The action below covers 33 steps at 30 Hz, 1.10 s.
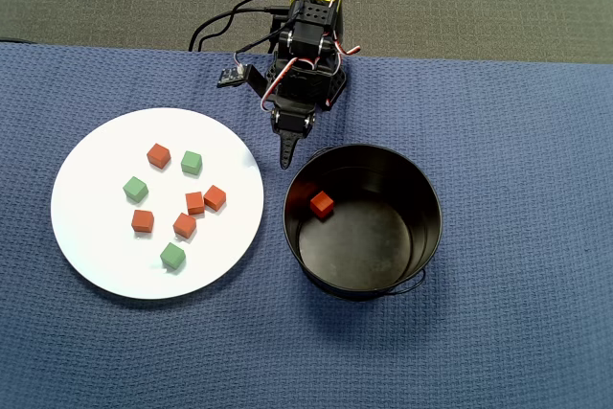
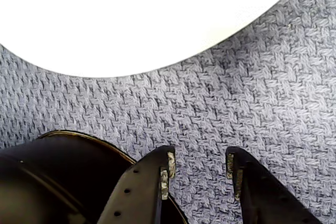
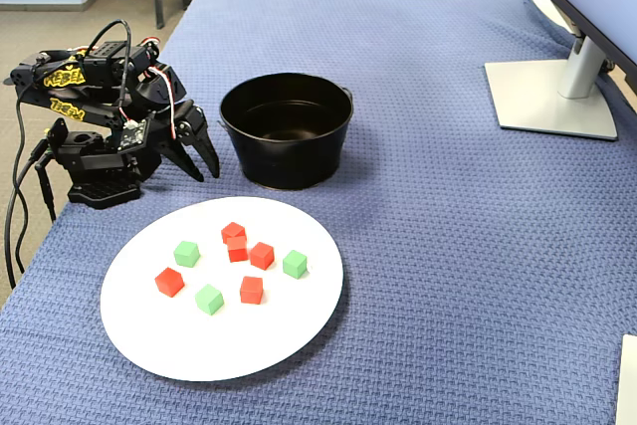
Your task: Pick up the red cubes from the white plate and place them in the black recipient
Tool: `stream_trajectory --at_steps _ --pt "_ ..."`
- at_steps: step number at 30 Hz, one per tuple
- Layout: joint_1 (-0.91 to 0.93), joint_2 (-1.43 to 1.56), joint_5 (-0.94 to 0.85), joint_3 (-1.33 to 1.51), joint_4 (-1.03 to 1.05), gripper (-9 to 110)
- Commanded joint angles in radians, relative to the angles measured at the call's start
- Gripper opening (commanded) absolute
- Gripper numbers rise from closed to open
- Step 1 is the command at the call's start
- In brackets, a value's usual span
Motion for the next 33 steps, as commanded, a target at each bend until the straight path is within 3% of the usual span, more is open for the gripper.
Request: stream_trajectory --at_steps 1,7,16,25,33 --pt "0.025 -0.018 -0.02 -0.035 -0.012 1" --pt "0.121 -0.06 -0.012 -0.115 -0.012 0" --pt "0.233 -0.184 -0.239 -0.377 0.187 14" --pt "0.337 -0.459 -0.448 -0.453 0.025 19" --pt "0.388 -0.75 -0.322 -0.512 -0.187 20"
